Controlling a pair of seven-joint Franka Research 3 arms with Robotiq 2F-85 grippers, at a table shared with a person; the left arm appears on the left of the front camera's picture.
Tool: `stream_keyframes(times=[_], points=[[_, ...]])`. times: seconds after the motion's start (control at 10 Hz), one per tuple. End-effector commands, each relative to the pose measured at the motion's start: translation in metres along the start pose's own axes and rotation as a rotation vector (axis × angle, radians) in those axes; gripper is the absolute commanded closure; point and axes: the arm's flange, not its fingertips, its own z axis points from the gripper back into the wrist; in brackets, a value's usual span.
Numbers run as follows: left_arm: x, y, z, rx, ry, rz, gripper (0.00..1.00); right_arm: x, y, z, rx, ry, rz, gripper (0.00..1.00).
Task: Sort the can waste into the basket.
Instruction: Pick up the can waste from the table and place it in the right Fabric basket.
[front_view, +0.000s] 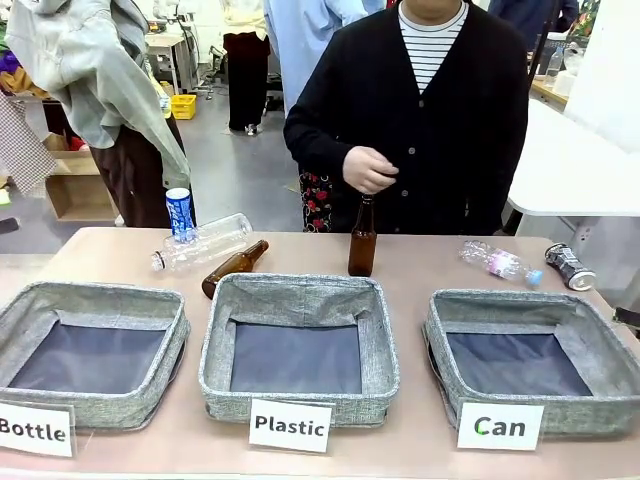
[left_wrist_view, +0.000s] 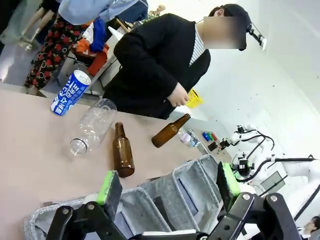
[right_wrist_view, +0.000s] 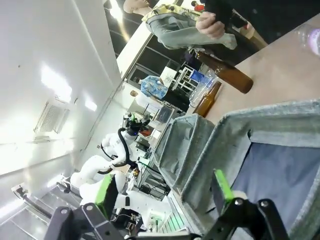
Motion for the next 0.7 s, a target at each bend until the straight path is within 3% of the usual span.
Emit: stream_keyframes(times=[0.0,0.3,0.4,0.5,0.6], points=[[-0.002,0.007,0.005,0.013,-0.002,0.005,0.00,0.002,0.010,0.005,-0.015,-0.015,0.046,0.00],[0.000,0.004,0.002,0.007,-0.002,0.020,0.00,0.002,0.010,0.005,-0.015,-0.015,0.046,0.00],[0.013,-0.012,-0.016,0.190,0.297,0.016,0.00,0.002,0.010,0.005,-0.015,-0.015,0.046,0.00],[0.044,-0.004,-0.040,0.348,0.533,0.015,0.00,0.002,0.010,0.005,-0.015,-0.015,0.046,0.00],[0.069,0.003,-0.067,0.331,0.678,-0.096,0.00,0.002,0.010,0.005,-0.015,-0.015,0.046,0.00]])
